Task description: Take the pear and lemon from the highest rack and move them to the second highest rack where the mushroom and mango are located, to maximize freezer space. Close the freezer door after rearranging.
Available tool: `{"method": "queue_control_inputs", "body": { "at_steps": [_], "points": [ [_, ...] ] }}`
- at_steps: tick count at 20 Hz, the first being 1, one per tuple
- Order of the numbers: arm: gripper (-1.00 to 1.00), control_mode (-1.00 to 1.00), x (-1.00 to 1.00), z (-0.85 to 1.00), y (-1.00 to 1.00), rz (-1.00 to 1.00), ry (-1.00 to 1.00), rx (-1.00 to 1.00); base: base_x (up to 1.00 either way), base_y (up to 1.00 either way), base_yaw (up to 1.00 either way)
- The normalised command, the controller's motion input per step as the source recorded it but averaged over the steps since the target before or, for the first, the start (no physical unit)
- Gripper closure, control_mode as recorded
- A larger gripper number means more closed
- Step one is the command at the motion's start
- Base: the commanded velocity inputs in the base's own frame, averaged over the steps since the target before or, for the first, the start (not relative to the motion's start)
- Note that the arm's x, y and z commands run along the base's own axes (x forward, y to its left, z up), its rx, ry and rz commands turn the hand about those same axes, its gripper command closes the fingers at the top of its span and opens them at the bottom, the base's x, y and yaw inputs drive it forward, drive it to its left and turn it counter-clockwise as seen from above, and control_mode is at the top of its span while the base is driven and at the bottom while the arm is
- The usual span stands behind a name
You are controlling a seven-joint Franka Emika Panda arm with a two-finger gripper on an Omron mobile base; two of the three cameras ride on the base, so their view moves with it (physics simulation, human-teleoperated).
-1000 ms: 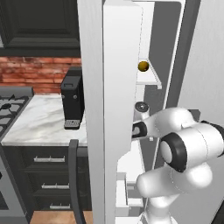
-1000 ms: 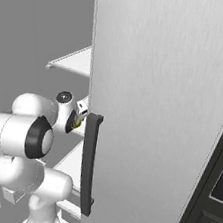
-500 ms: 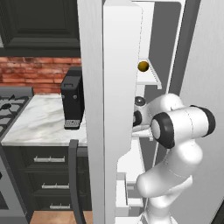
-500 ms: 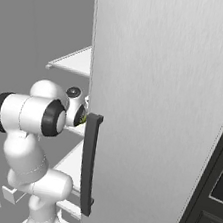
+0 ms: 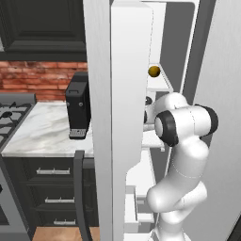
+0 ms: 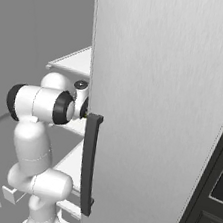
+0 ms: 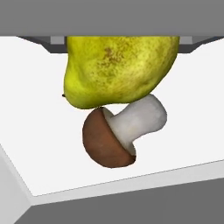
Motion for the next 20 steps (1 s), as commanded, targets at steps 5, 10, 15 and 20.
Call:
{"method": "queue_control_inputs", "body": {
  "at_steps": [5, 10, 15, 20],
  "points": [
    [-1.00, -1.00, 0.01, -0.44, 0.00, 0.00, 0.00, 0.00, 0.00, 0.00, 0.00],
    [-1.00, -1.00, -0.21, -0.24, 0.00, 0.00, 0.00, 0.00, 0.00, 0.00, 0.00],
    [-1.00, -1.00, -0.39, -0.02, 0.07, 0.01, -0.08, -0.01, 0.00, 0.00, 0.00],
    [-1.00, -1.00, -0.49, 0.04, 0.13, 0.02, -0.21, 0.00, 0.00, 0.00, 0.00]
  ]
}}
